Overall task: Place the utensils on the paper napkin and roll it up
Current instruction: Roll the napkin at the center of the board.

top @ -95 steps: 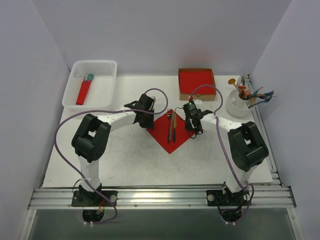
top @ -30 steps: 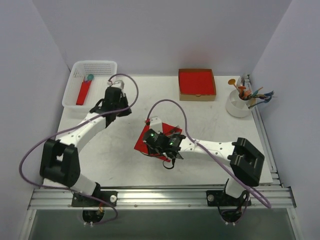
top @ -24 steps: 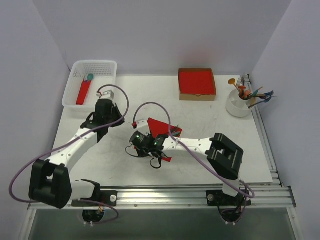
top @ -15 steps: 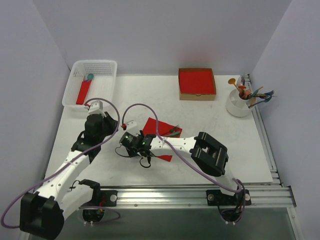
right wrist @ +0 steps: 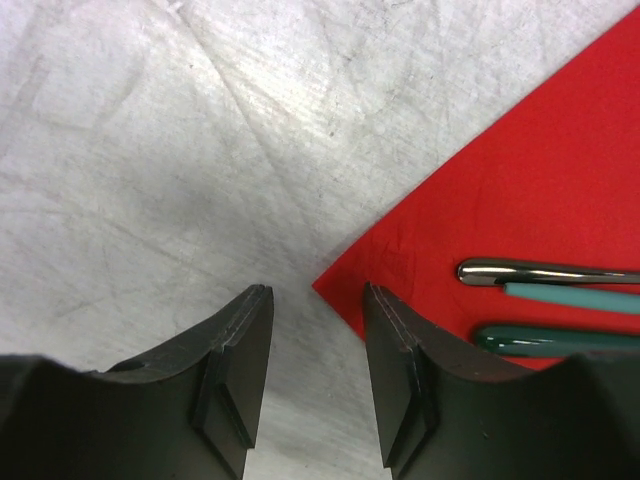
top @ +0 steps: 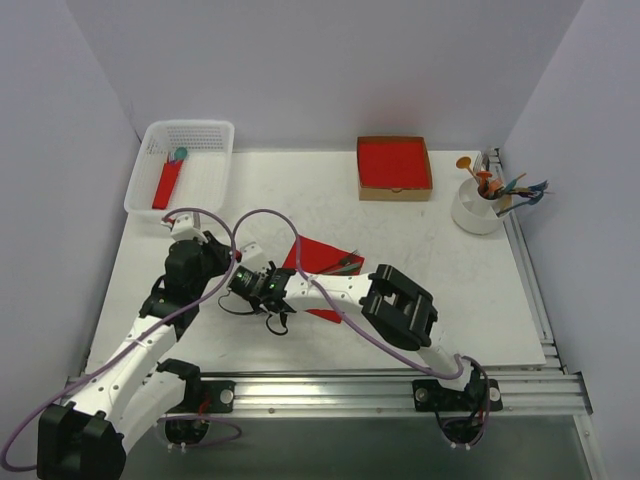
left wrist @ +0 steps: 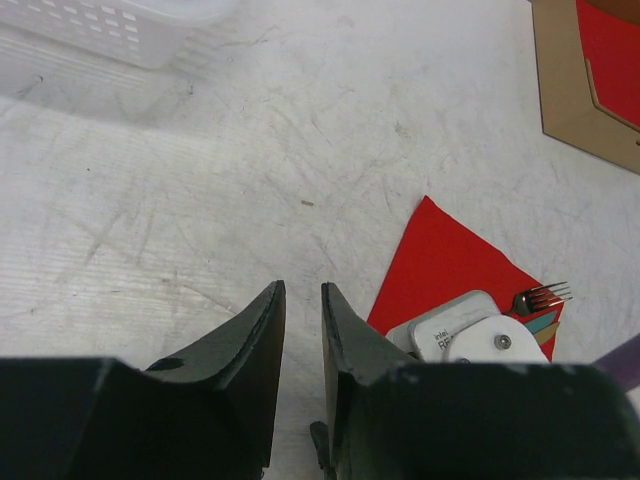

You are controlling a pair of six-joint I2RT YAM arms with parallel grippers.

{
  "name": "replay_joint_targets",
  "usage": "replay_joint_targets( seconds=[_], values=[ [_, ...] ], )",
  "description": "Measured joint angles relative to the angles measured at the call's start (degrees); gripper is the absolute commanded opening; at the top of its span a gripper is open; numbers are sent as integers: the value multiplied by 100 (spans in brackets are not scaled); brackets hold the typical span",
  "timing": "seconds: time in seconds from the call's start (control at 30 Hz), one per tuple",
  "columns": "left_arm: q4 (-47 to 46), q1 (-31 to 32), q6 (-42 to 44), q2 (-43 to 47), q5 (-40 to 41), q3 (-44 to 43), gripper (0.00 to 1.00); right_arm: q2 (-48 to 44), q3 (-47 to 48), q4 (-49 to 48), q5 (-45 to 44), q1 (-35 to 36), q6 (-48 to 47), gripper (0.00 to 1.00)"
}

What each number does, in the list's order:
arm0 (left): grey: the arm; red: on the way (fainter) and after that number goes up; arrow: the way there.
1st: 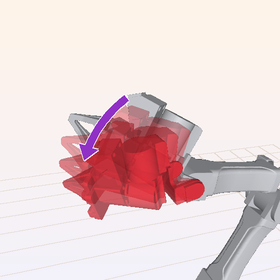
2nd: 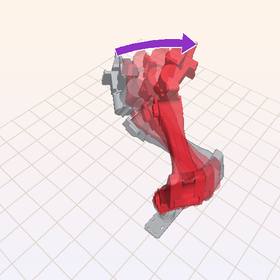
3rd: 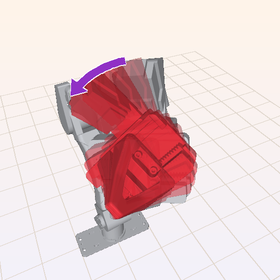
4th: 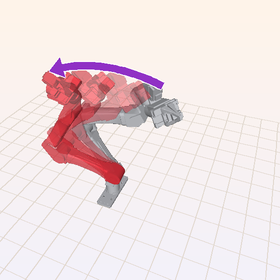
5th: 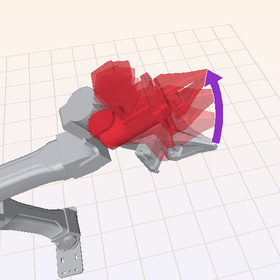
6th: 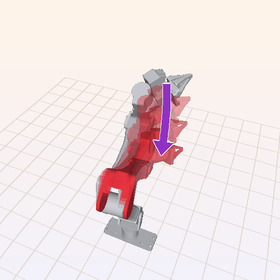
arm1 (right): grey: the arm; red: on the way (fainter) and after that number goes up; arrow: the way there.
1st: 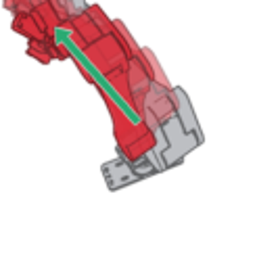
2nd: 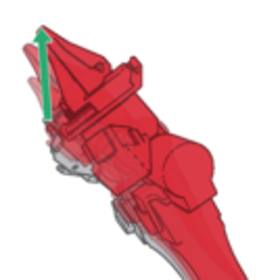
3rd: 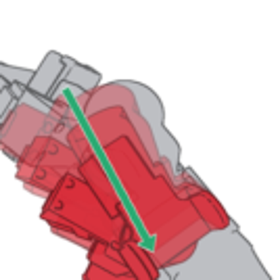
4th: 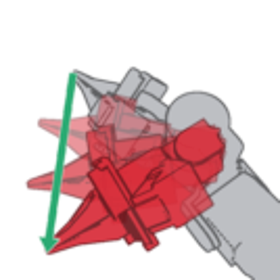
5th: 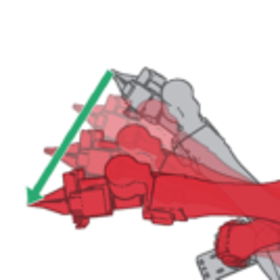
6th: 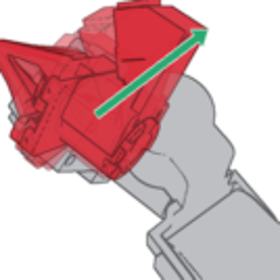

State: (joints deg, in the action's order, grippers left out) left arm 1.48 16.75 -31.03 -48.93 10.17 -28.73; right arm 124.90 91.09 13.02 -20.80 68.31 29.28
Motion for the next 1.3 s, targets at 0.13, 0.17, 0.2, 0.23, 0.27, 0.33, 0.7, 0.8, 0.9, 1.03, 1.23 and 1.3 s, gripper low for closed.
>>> replay_joint_targets(
  seconds=[0.13, 0.17, 0.2, 0.23, 0.27, 0.33, 0.7, 0.8, 0.9, 1.03, 1.23, 1.3],
  values=[
    [-17, 0, 33, 2, 11, 11, 30, 85, 125, 101, -98, 0, -31, 38],
    [-26, 0, 42, 2, 11, 11, 30, 96, 138, 109, -111, 0, -33, 38],
    [-35, 0, 46, 2, 11, 11, 30, 105, 151, 116, -127, 0, -28, 38],
    [-46, 0, 57, 2, 11, 11, 30, 120, 173, 131, -140, 0, -26, 37],
    [-52, 0, 66, 2, 11, 11, 30, 131, 186, 136, -157, 0, -26, 37],
    [-57, 0, 85, 7, 11, 11, 30, 138, 192, 136, -170, 0, -24, 32],
    [-129, 0, 179, 7, 7, 20, 30, 149, 195, 131, -179, -13, 44, 21],
    [-131, 0, 195, 7, 7, 20, 31, 151, 195, 133, -181, -31, 44, 18],
    [-131, 0, 227, 7, 7, 20, 31, 153, 195, 133, -188, -66, 48, 14],
    [-131, 0, 269, 4, 4, 20, 31, 153, 181, 122, -195, -116, 50, 6],
    [-133, 0, 297, -44, -17, 20, 31, 57, -39, -138, -234, -129, 33, 0],
    [-133, 0, 302, -76, -37, 20, 31, -61, -249, -326, -170, -151, 20, 0]
  ],
)
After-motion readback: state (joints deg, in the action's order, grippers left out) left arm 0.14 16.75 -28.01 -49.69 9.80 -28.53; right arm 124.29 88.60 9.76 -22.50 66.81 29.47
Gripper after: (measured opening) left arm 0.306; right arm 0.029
